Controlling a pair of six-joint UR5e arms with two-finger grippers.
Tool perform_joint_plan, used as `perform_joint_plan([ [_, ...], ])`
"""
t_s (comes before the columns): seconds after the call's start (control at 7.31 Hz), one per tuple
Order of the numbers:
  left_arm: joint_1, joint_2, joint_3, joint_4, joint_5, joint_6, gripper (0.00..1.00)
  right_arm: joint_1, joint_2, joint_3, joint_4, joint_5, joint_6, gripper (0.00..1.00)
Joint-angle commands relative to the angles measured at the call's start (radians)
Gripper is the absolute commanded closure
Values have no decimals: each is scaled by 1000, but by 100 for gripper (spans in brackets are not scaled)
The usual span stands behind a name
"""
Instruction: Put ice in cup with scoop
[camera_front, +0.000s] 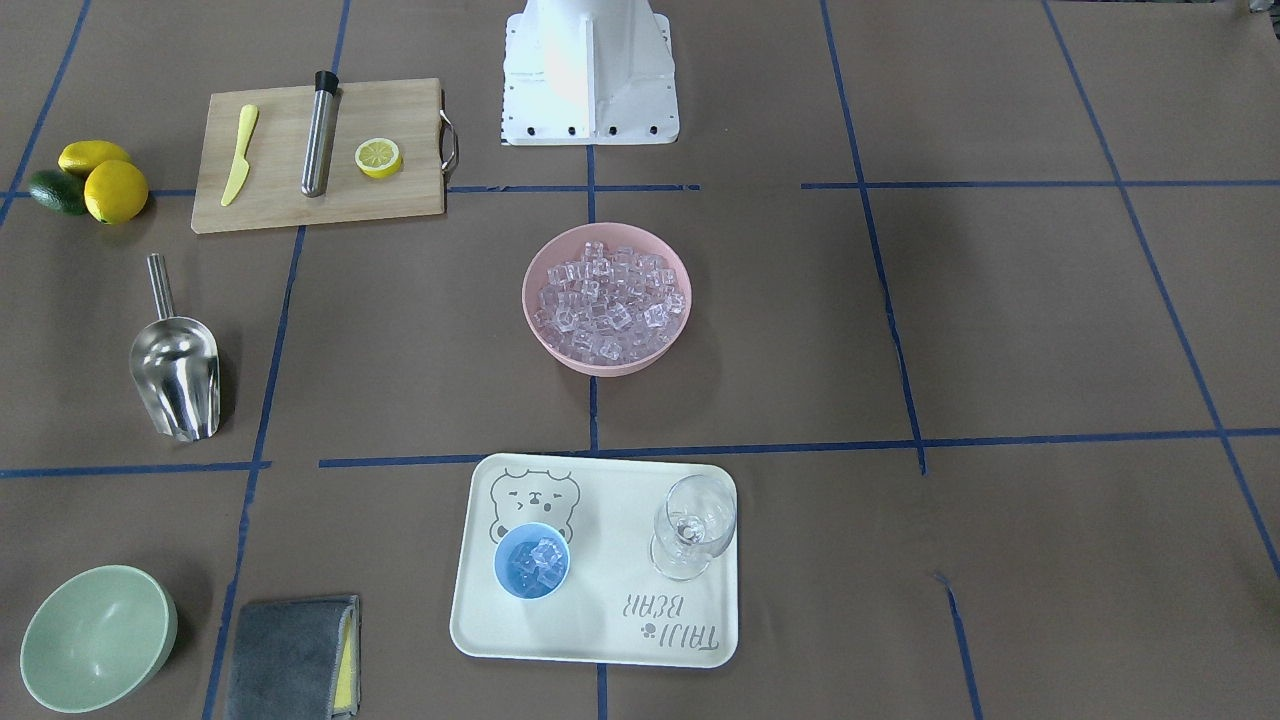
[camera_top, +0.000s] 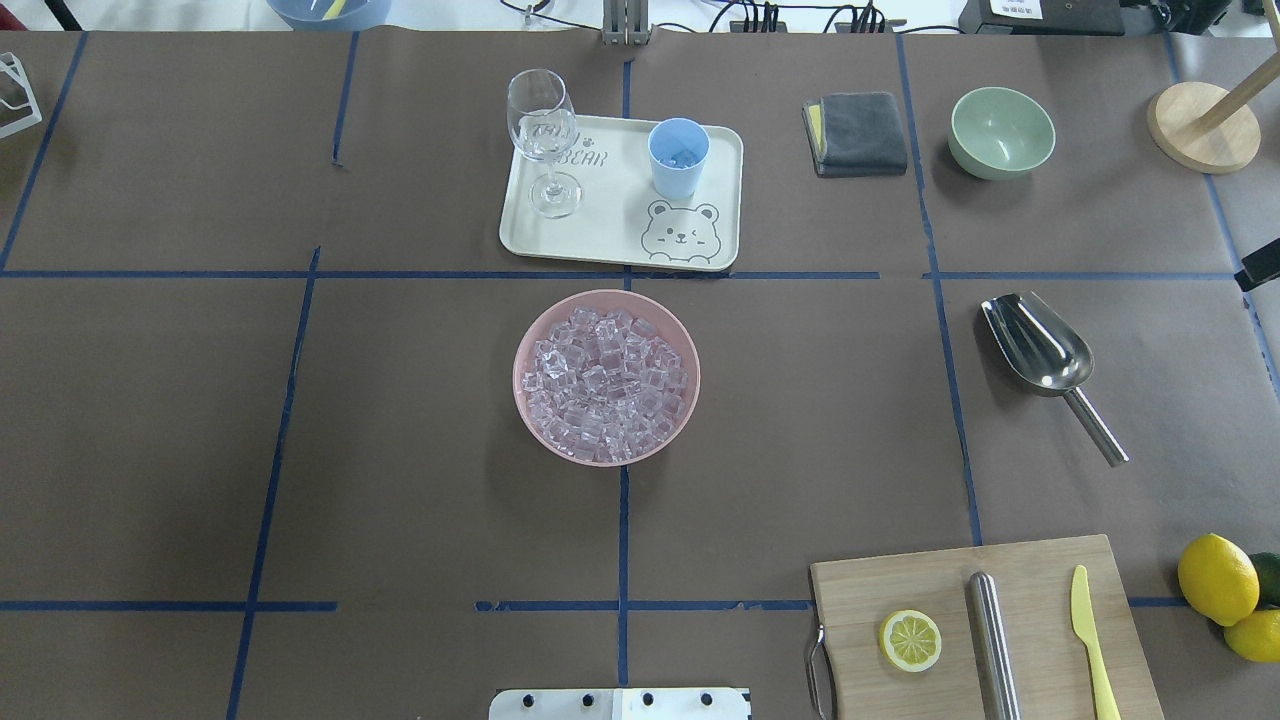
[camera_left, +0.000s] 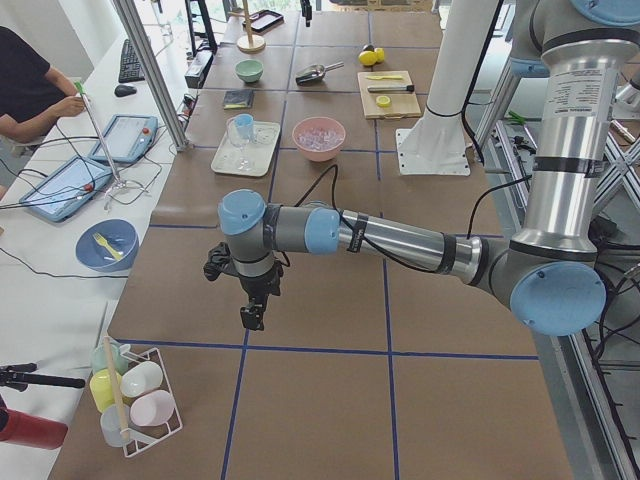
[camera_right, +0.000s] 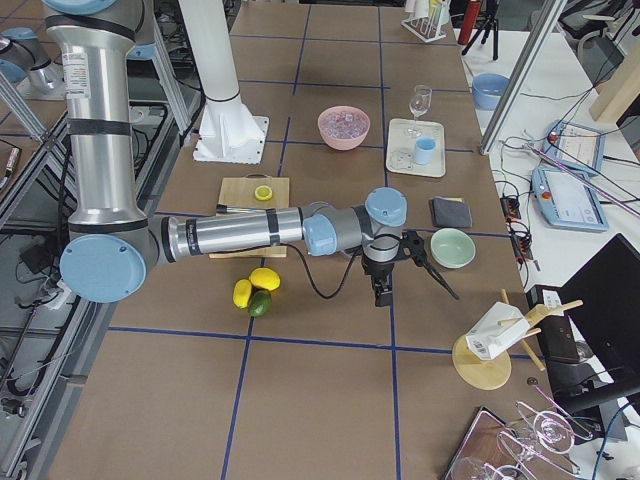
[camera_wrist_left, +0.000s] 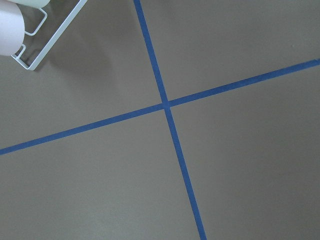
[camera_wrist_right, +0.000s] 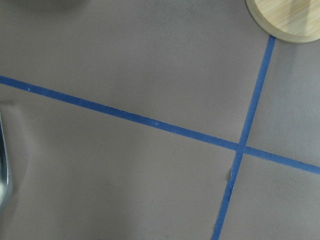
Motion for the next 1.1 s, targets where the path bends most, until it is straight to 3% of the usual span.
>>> perform_joint_plan([
  [0.0, -10, 4, -1, 3, 0, 0, 0, 36, -7, -7, 7, 5, -54, 0],
  [0.27, -18, 7, 2, 3, 0, 0, 0, 36, -1, -64, 9, 2, -58, 0],
  [0.68, -22, 59, 11, -2, -3, 15, 0, 110, 4, -59, -4, 124, 27, 0],
  [0.96, -19, 58, 54, -6, -69, 15, 0, 157, 2, -59, -16, 178, 49, 0],
])
